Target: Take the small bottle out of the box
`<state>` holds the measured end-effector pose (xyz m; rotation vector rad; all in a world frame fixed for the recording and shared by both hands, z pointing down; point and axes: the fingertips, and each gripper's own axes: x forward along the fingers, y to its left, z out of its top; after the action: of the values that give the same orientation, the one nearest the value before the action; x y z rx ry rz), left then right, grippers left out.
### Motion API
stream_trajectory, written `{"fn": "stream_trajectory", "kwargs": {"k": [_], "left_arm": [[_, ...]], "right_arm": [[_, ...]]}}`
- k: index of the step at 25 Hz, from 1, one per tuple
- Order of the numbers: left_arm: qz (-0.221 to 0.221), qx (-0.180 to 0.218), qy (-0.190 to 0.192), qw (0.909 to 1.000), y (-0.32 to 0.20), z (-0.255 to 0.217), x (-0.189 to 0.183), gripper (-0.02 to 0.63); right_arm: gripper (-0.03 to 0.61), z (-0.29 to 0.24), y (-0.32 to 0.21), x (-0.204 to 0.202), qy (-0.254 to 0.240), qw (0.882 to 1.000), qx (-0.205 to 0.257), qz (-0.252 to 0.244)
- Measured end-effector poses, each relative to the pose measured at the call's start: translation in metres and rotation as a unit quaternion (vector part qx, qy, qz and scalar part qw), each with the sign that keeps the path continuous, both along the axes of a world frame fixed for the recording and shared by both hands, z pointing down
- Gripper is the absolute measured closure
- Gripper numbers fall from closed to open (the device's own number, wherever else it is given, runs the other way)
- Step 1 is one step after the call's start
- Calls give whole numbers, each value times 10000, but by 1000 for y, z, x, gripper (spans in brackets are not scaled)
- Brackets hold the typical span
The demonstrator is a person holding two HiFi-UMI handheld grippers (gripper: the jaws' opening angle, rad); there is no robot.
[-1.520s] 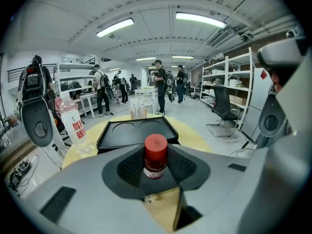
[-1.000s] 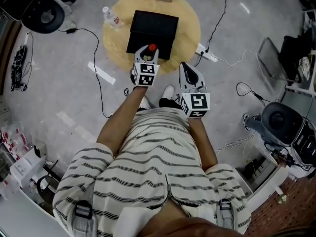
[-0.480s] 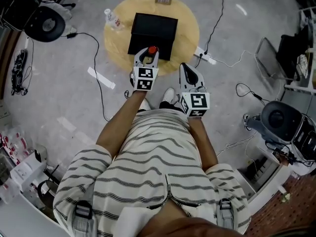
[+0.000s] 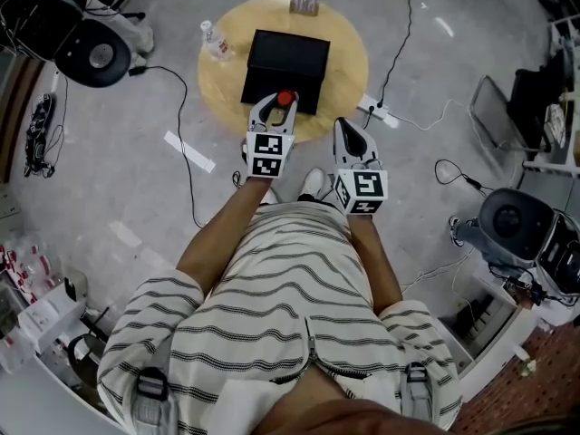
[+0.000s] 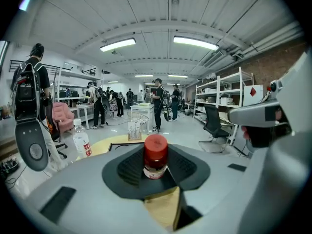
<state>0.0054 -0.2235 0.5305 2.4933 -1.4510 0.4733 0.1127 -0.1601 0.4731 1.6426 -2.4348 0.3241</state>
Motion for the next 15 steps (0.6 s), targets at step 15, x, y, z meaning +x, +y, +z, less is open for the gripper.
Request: {"fn": "stream_trajectory", "kwargs": {"k": [15], "left_arm": [[69, 271, 176, 9995, 21, -45, -10, 465]], "right_arm": [[560, -7, -2, -8, -24, 9999, 99, -59]]}}
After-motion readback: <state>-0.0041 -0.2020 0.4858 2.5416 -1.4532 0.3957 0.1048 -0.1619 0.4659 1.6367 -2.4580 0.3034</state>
